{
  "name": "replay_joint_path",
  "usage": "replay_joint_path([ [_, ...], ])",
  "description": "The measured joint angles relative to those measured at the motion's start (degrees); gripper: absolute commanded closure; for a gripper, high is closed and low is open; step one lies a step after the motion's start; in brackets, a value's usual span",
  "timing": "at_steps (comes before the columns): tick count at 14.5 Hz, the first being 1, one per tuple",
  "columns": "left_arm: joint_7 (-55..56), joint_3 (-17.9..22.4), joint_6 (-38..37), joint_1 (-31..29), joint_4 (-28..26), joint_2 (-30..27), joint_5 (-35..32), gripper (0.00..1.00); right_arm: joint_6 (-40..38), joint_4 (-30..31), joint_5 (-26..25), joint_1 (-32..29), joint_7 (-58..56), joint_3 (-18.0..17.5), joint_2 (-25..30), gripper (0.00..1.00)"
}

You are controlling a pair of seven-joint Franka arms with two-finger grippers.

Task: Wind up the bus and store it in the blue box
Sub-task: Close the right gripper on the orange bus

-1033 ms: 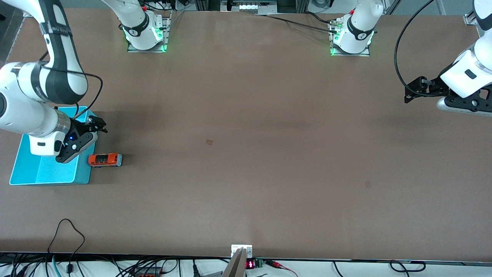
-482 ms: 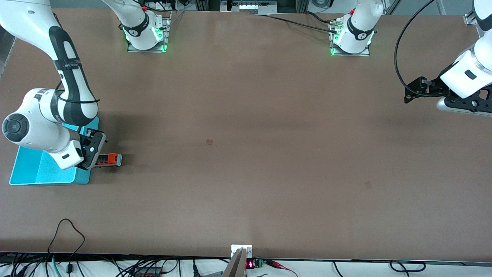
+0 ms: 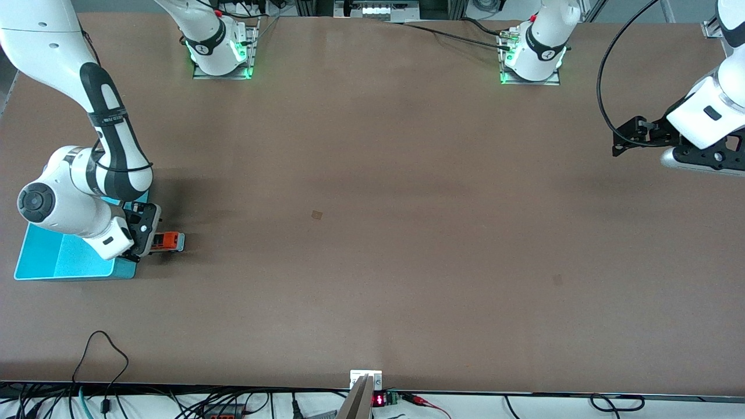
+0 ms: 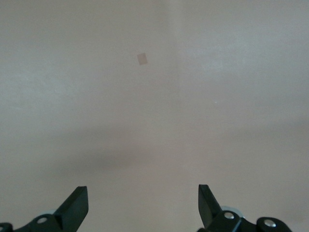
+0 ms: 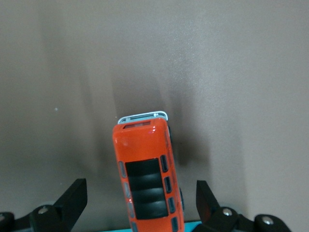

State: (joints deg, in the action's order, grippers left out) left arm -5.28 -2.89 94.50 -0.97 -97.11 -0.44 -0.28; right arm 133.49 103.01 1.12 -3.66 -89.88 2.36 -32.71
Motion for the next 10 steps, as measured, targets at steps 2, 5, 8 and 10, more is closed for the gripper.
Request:
replay_joint_path([
  [2,0.0,0.0,0.0,0.0,0.0,0.0,0.0,0.00,1.6,0.0,0.0,0.0,-0.9,0.0,-0.7,0.00],
  [5,0.0,0.0,0.0,0.0,0.0,0.1,0.0,0.00,3.4,0.0,0.0,0.0,-2.8,0.0,-2.4,0.00],
  [8,0.0,0.0,0.0,0.0,0.0,0.1,0.0,0.00,4.0,0.0,0.0,0.0,-3.5,0.0,-3.6,0.24],
  [10,0.0,0.0,0.0,0.0,0.0,0.1,0.0,0.00,4.0,0.0,0.0,0.0,-4.0,0.0,-3.9,0.73],
])
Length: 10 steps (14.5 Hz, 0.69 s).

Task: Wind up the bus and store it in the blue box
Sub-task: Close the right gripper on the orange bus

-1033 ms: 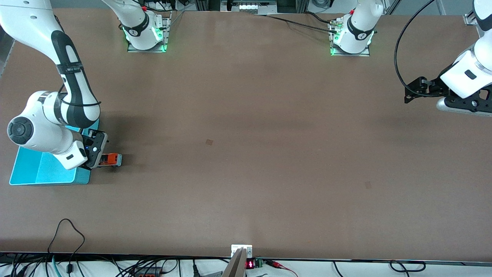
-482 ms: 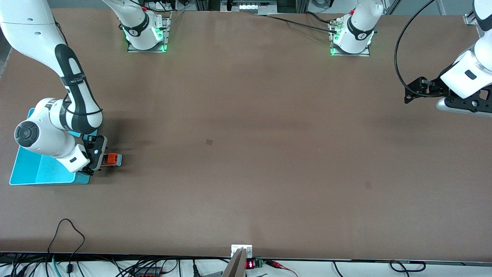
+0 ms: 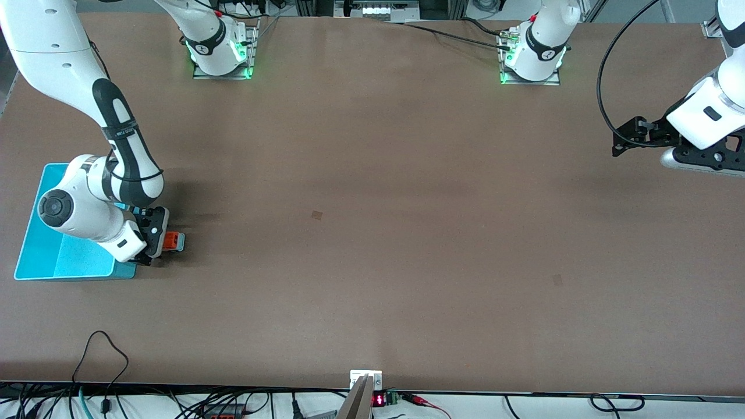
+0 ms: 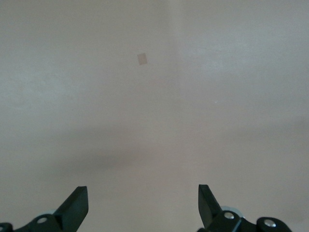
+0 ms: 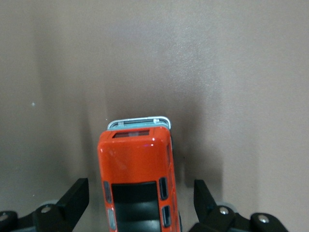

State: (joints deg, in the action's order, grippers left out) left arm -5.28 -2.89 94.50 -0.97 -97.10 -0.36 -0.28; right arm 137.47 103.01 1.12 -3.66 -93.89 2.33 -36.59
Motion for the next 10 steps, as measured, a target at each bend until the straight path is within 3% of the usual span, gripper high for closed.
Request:
replay_joint_path([
  [1,0.0,0.0,0.0,0.0,0.0,0.0,0.0,0.00,0.0,0.0,0.0,0.0,-0.3,0.0,0.0,0.83],
  [5,0.1,0.0,0.0,0.0,0.0,0.0,0.0,0.00,0.1,-0.5,0.0,0.2,-0.4,-0.1,0.0,0.92],
  [10,0.1,0.0,0.0,-0.2,0.0,0.2,0.0,0.00,0.6,-1.1,2.7,1.8,1.5,-0.3,0.2,0.94],
])
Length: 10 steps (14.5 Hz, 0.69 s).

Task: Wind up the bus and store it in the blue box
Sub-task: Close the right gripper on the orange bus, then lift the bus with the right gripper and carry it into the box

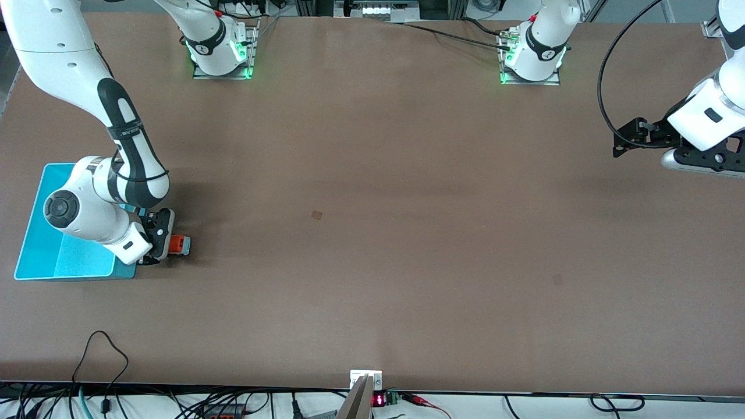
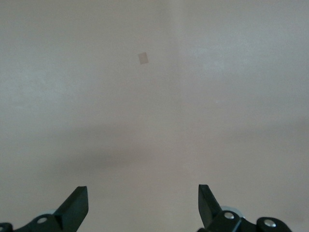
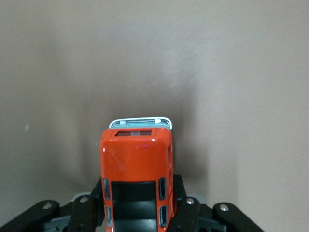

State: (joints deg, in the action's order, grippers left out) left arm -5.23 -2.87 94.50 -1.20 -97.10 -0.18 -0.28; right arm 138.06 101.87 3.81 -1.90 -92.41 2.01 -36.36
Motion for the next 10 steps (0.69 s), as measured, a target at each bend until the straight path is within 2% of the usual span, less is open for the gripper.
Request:
replay_joint_path([
  [4,0.0,0.0,0.0,0.0,0.0,0.0,0.0,0.00,0.1,-2.0,4.7,2.5,11.1,0.0,1.7,0.97],
  [8,0.0,0.0,0.0,0.0,0.0,0.0,0.0,0.00,-0.7,-2.6,5.1,2.8,24.8,0.4,7.2,0.99],
  [10,0.0,0.1,0.0,0.0,0.0,0.0,0.0,0.00,-3.6,-3.5,5.1,2.8,28.2,1.9,9.7,1.00],
])
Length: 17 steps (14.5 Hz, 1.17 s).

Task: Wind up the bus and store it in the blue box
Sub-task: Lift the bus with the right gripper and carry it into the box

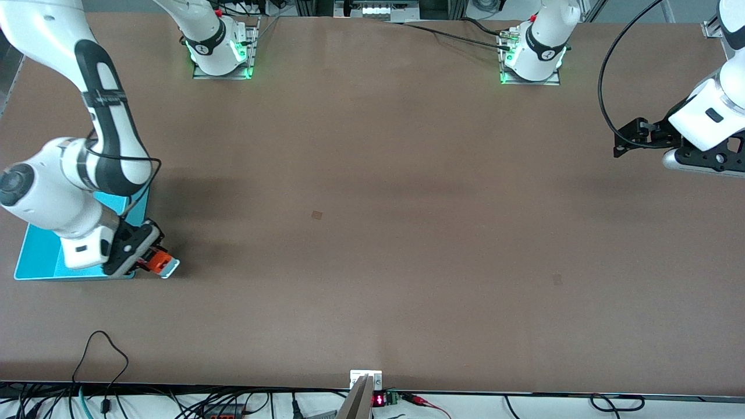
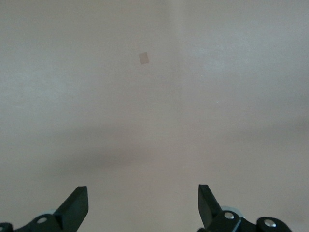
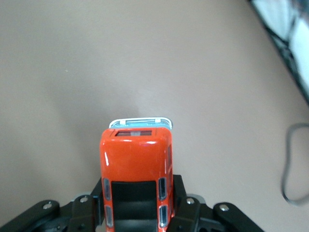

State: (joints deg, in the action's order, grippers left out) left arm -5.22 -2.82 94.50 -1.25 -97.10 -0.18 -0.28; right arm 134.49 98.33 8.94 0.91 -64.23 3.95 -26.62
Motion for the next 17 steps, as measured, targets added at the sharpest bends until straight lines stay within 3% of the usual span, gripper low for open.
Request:
replay_joint_path([
  [6,0.0,0.0,0.0,0.0,0.0,0.0,0.0,0.00,-5.5,-0.9,0.0,-3.3,8.6,5.7,2.4,1.00],
  [13,0.0,0.1,0.0,-0.1,0.0,0.0,0.0,0.00,-8.5,2.7,0.0,-11.2,19.4,7.4,0.1,1.00],
  [17,0.0,0.1,0.0,-0.1,0.0,0.0,0.0,0.00,-8.0,3.6,0.0,-12.6,28.7,7.4,-2.0,1.00],
])
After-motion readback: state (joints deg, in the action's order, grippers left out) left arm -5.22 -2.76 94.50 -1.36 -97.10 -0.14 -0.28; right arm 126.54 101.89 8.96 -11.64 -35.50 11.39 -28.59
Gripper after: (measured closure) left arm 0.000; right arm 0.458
